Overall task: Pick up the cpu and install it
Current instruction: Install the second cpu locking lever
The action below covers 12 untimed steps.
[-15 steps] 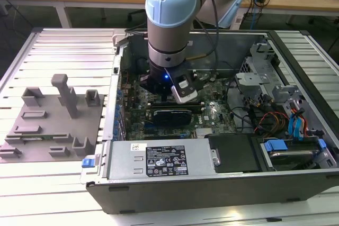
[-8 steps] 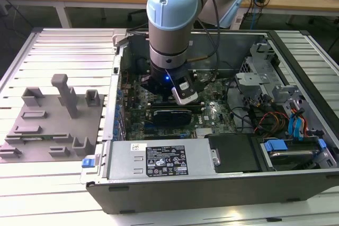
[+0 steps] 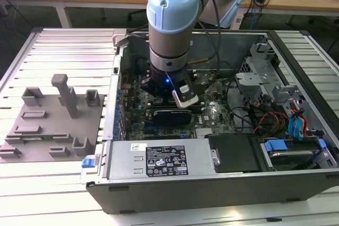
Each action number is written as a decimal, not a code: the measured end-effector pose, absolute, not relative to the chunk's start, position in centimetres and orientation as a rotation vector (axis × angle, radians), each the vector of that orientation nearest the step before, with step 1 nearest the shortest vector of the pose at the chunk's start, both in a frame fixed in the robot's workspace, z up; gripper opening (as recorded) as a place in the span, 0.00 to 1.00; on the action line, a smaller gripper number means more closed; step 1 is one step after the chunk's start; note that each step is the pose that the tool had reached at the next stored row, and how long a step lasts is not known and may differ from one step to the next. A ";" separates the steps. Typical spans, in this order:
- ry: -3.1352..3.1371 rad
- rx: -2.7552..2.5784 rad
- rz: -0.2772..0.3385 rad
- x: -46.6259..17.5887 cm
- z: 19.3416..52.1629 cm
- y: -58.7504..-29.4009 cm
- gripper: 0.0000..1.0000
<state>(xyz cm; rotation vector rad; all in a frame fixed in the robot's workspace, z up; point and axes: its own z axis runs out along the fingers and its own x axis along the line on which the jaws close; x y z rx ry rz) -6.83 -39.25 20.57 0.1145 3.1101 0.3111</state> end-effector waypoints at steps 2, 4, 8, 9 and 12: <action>3.110 0.114 0.311 -6.8 20.6 -39.3 0.11; 3.110 0.115 0.311 -6.8 20.6 -39.3 0.11; 3.110 0.115 0.311 -6.8 20.6 -39.3 0.11; 3.110 0.114 0.313 -6.8 20.6 -39.3 0.11; 3.108 0.115 0.330 -6.8 20.5 -39.3 0.11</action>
